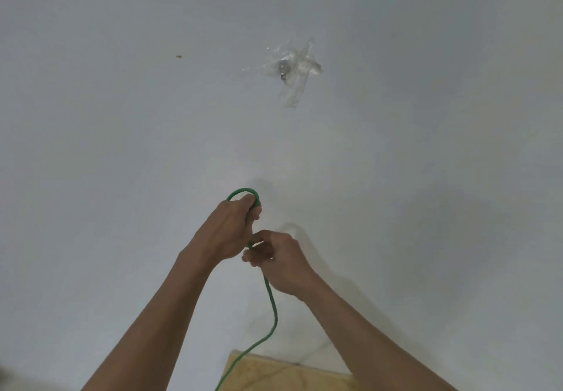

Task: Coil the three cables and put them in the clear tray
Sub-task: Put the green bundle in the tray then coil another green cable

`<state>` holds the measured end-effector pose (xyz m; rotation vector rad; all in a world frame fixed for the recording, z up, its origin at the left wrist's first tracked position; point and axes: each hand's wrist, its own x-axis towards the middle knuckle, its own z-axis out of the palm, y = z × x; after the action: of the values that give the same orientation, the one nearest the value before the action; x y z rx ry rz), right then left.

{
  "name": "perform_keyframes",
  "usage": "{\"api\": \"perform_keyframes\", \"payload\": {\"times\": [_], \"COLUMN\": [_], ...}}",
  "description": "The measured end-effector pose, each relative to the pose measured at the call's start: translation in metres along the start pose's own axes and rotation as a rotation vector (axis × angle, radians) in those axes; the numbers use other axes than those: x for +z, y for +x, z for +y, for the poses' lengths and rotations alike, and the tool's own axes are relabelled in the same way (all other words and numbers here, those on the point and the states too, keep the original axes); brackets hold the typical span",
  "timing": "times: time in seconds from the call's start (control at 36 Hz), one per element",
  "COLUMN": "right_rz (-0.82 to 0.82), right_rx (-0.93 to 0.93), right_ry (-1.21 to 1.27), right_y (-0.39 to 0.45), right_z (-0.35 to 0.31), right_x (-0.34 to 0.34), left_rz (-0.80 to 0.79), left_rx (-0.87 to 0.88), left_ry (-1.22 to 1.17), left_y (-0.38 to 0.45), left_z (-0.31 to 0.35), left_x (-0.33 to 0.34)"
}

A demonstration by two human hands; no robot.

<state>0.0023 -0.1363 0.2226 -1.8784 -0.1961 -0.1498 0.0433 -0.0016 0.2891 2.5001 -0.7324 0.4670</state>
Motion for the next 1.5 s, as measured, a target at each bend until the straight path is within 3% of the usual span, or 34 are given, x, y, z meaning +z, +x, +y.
{"api": "perform_keyframes", "payload": {"times": [0.14, 0.28, 0.33, 0.42, 0.56, 0.72, 0.89, 1.11, 1.19, 1.31, 1.5], "right_rz": [-0.009, 0.047, 0.008, 0.071, 0.153, 0.275, 0.291, 0.177, 0.186, 0.246, 0.244], "right_rx": [0.041, -0.088, -0.132, -0.077, -0.301, -0.473, -0.446, -0.255, -0.190, -0.134, -0.064], "right_ry": [0.131, -0.094, -0.025, -0.110, -0.142, -0.036, 0.106, 0.408, 0.471, 0.281, 0.073], "right_y": [0.007, 0.003, -0.006, 0.000, 0.017, 0.036, 0.039, 0.009, -0.004, -0.016, -0.032], "right_z": [-0.003, 0.004, 0.007, 0.000, -0.014, -0.070, -0.099, -0.071, -0.058, -0.040, -0.036], "right_x": [0.031, 0.070, 0.083, 0.091, 0.070, 0.025, -0.029, -0.058, -0.062, -0.066, -0.079], "left_rz": [-0.020, -0.150, -0.214, -0.244, -0.277, -0.095, -0.199, -0.314, -0.299, -0.209, -0.118], "left_rx": [-0.105, -0.276, -0.346, -0.408, -0.440, -0.379, -0.270, -0.106, -0.040, -0.048, -0.087], "left_ry": [0.267, 0.462, 0.489, 0.488, 0.192, -0.439, -0.863, -1.357, -1.450, -1.512, -1.395], "left_y": [-0.012, -0.023, -0.031, -0.042, -0.043, -0.029, -0.019, -0.019, -0.017, -0.008, 0.003], "left_z": [-0.017, -0.026, -0.028, -0.043, -0.054, -0.031, 0.004, 0.044, 0.061, 0.079, 0.093], "left_x": [-0.006, -0.013, -0.014, -0.017, -0.043, -0.083, -0.089, -0.044, -0.028, -0.012, 0.005]}}
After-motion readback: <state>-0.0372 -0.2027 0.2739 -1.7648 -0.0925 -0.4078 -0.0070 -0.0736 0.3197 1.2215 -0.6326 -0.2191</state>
